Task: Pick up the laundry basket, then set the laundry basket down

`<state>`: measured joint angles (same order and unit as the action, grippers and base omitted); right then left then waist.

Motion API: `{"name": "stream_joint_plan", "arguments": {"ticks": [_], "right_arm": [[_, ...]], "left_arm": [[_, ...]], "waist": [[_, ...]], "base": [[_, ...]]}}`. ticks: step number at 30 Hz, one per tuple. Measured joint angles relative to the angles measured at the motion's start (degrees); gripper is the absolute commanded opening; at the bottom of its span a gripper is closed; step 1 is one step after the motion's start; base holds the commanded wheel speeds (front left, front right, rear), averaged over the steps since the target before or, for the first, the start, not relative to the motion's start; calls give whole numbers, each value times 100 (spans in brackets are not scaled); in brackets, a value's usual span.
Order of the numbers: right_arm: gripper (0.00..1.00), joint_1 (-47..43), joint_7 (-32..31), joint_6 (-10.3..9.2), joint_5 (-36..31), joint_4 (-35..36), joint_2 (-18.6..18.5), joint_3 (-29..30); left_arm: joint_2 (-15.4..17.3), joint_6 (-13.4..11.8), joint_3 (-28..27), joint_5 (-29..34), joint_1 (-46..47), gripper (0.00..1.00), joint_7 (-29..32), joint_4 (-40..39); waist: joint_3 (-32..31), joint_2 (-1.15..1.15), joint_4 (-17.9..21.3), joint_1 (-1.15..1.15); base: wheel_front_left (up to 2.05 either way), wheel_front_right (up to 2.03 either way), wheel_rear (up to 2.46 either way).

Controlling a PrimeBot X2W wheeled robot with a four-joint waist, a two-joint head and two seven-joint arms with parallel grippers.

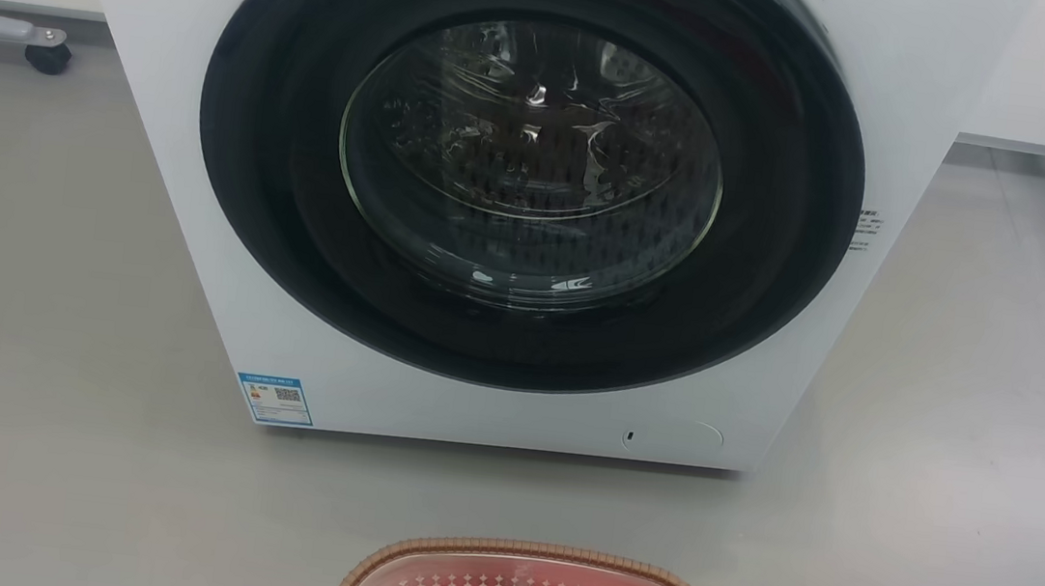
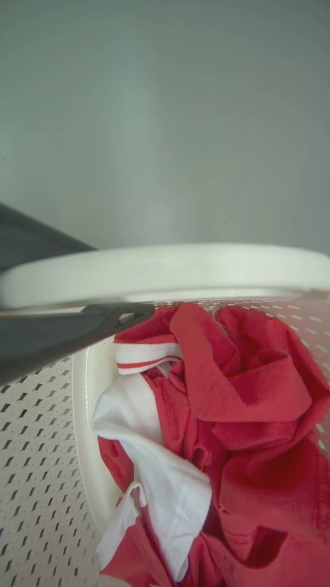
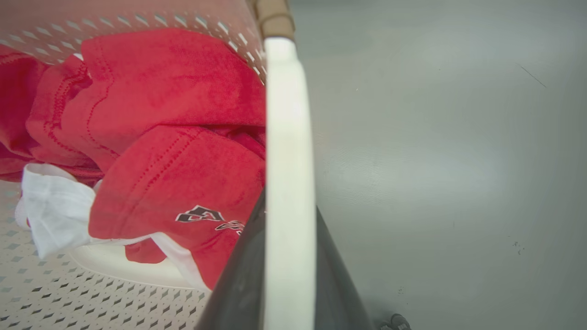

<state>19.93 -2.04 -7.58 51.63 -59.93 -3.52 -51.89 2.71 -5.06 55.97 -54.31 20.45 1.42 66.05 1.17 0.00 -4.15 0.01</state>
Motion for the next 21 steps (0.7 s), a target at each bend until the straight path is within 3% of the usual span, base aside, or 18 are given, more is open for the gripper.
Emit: {"name": "stream_joint_plan", "arguments": {"ticks": [21], "right_arm": [[0,-69,-41,0,304,14,-16,-259]], "left_arm": [[19,-43,65,-147,-89,0,7,9]], "waist": [[-30,-1,41,-1]], "base": [[0,0,0]]}}
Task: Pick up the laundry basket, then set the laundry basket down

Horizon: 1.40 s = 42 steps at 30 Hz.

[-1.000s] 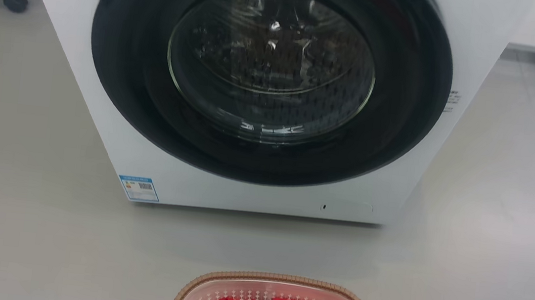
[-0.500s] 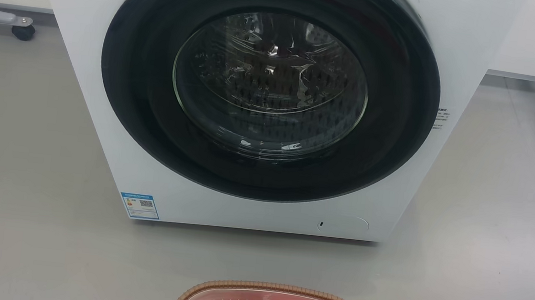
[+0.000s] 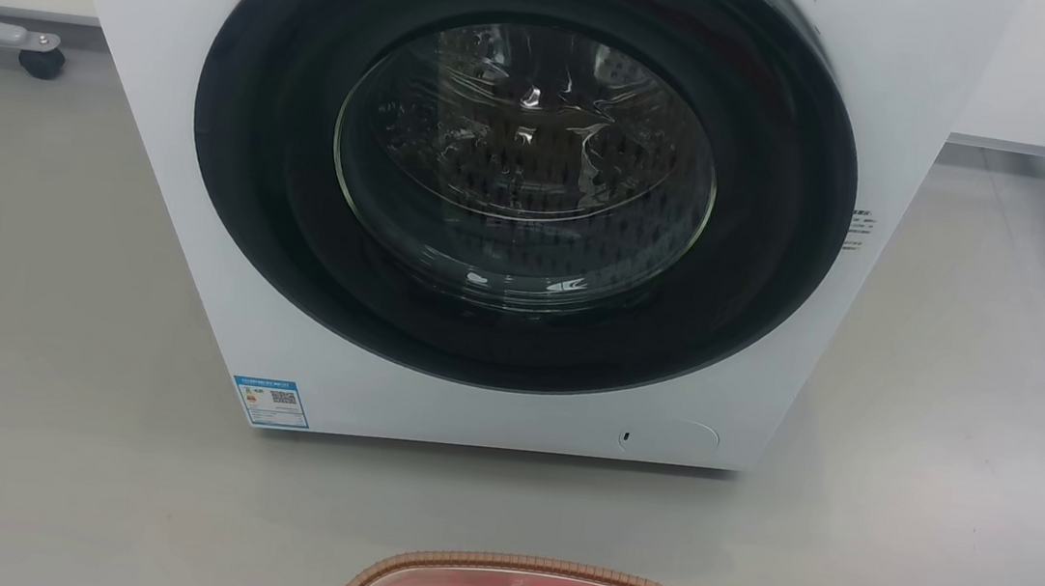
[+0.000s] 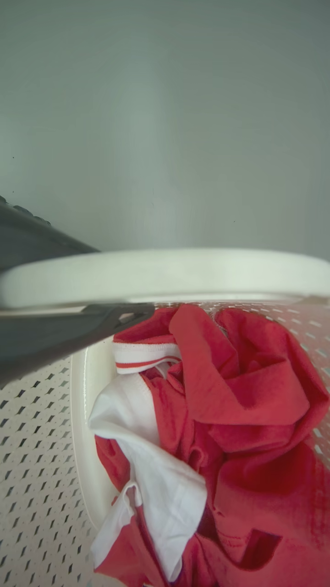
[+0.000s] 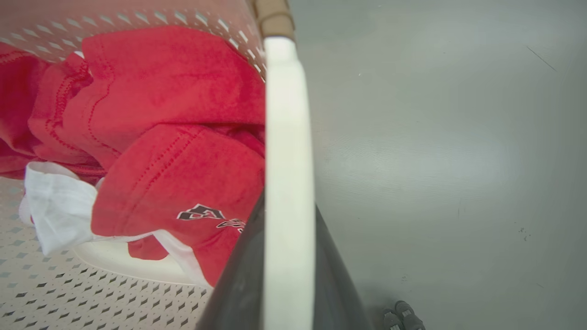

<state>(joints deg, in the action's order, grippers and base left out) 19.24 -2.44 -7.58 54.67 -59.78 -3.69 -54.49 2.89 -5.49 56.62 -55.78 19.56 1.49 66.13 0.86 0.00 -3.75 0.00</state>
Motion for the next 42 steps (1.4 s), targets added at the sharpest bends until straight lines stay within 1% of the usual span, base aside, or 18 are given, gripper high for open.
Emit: {"name": "stream_joint_plan", "arguments": {"ticks": [27,34,42], "right_arm": [[0,83,58,-2,282,-67,-3,-270],[0,633,103,-2,263,-133,-10,-339],[0,1529,163,-2,69,-254,-30,-337]], "left_arm": [[15,-3,91,-74,14,0,-9,8],[20,-4,40,-81,463,0,-107,20],[22,-13,-33,-60,1176,0,-212,24]], "waist": [[138,0,33,0],[453,0,47,-1],[985,-1,64,-1]], "base": [[0,0,0],[0,0,0],[0,0,0]]}}
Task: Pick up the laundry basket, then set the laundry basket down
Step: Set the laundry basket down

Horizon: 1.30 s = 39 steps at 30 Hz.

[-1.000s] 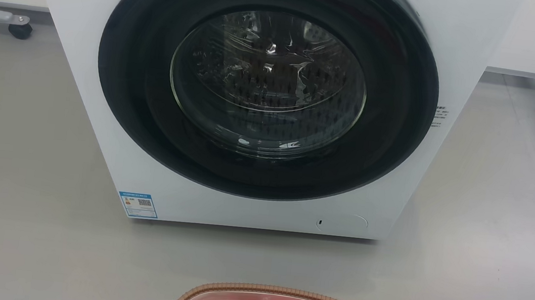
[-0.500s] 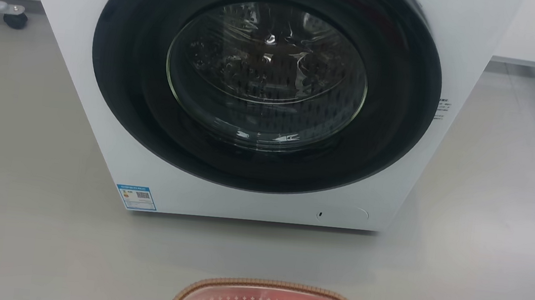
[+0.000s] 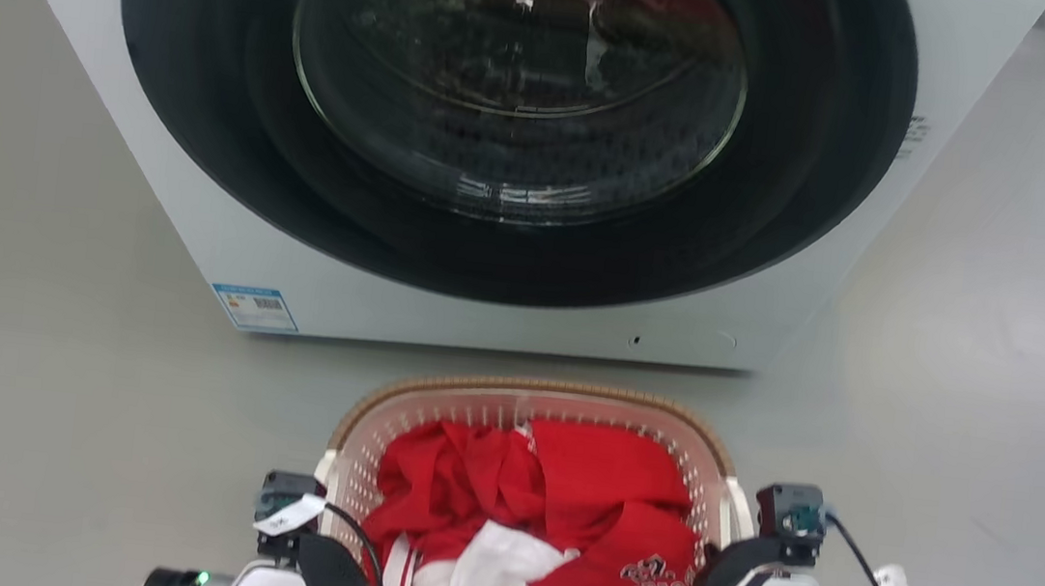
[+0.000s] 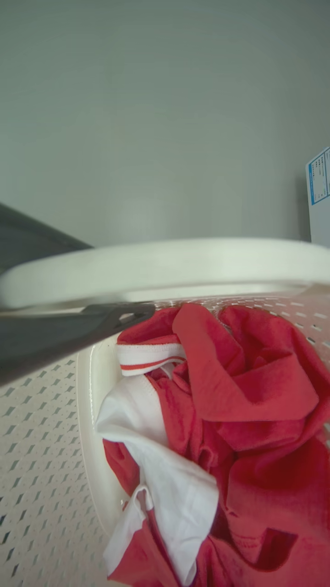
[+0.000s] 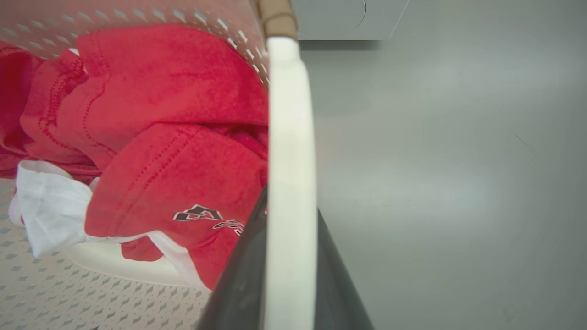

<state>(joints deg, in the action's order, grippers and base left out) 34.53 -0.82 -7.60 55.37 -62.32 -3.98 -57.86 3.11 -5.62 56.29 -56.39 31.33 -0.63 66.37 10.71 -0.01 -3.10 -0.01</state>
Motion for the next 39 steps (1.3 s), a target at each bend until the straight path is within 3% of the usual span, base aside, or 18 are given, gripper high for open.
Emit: {"name": "stream_joint_plan", "arguments": {"ticks": [39], "right_arm": [[0,2546,400,2,-396,-509,-29,98]], "left_arm": [[8,-44,-188,259,2298,0,-486,103]], "waist": [[3279,-1,-126,0]], "base": [[0,0,0]]}}
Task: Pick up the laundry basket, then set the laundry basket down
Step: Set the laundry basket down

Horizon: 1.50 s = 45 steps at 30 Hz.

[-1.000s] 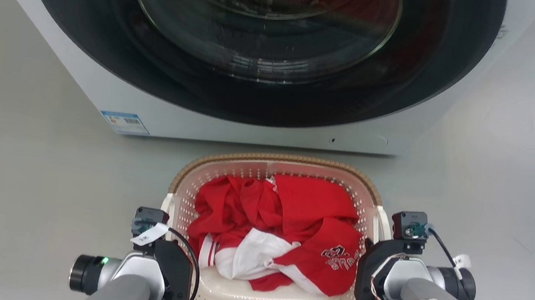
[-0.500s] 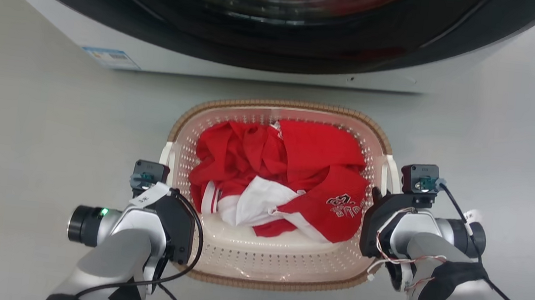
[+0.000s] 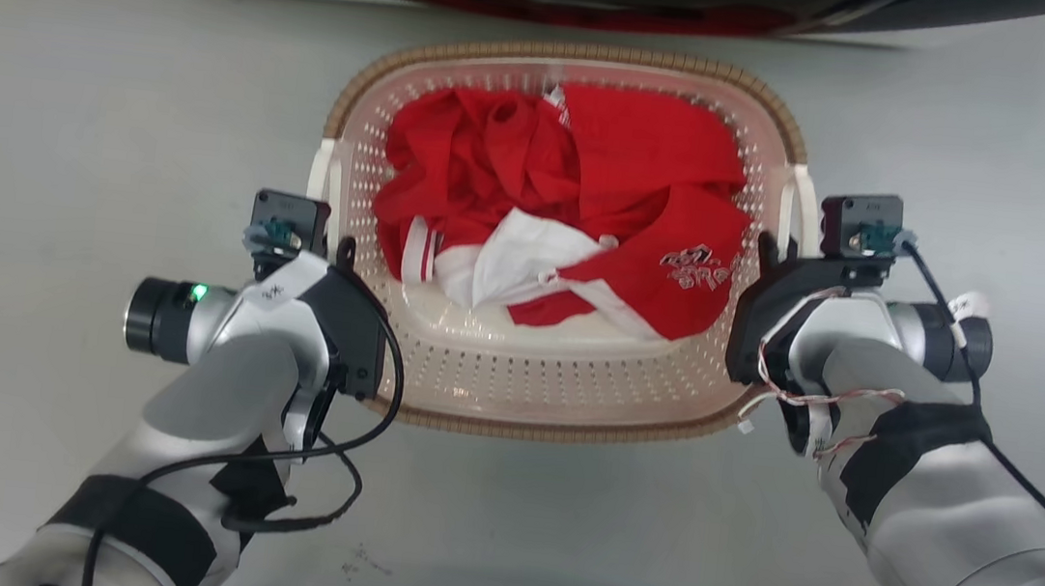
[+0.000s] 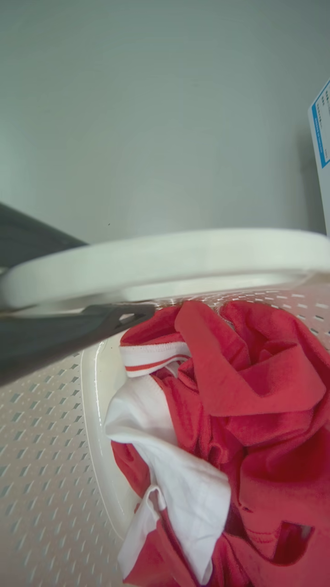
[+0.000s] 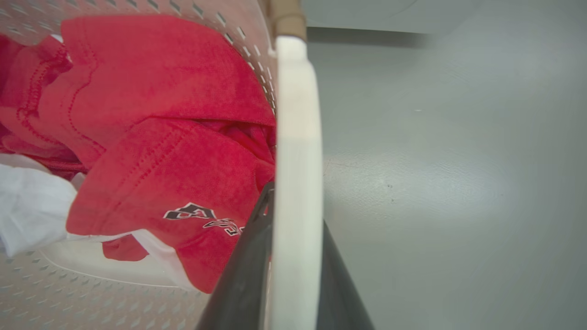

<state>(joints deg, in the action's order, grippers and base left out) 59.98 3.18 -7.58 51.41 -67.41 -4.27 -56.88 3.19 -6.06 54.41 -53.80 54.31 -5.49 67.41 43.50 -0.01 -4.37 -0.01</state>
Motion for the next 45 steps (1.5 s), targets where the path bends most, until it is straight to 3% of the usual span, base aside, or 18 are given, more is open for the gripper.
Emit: {"name": "stream_joint_plan", "arguments": {"ticks": [11,24,33,34,35,36,37,38,39,41,45], "right_arm": [[0,361,274,1,-62,-132,-3,27],[1,511,504,1,-62,-100,-18,32],[30,526,573,1,-62,-97,-18,-7],[37,528,571,1,-62,-97,-18,-19],[49,525,560,1,-62,-102,-5,-35],[63,508,547,1,-62,-114,-1,-57],[89,492,547,1,-62,-121,0,-71],[100,492,547,1,-62,-122,0,-76],[100,494,547,1,-62,-120,4,-77],[100,493,553,1,-62,-120,30,-90],[100,494,554,1,-62,-120,31,-97]], "left_arm": [[-4,0,-25,52,398,0,-244,79],[13,1,-22,105,632,0,-420,224],[4,1,-16,130,648,0,-504,274],[4,2,-15,130,661,0,-504,280],[3,2,-13,132,664,7,-505,287],[3,2,-9,143,665,25,-521,289],[1,2,-3,146,665,37,-521,296],[-9,2,5,148,665,45,-520,304],[-19,2,8,151,664,69,-520,322],[-19,2,5,151,662,100,-521,372],[-33,2,1,151,662,100,-527,396]], "waist": [[706,0,-57,0],[900,3,-134,3],[928,1,-141,0],[928,1,-140,0],[926,0,-139,-1],[923,0,-137,-1],[918,0,-136,0],[912,0,-135,-1],[905,0,-135,0],[879,0,-134,0],[835,0,-138,0]], "base": [[0,0,0],[0,0,0],[0,0,0],[0,0,0],[0,0,0],[0,0,0],[0,0,0],[0,0,0],[0,0,0],[0,0,0],[0,0,0]]}}
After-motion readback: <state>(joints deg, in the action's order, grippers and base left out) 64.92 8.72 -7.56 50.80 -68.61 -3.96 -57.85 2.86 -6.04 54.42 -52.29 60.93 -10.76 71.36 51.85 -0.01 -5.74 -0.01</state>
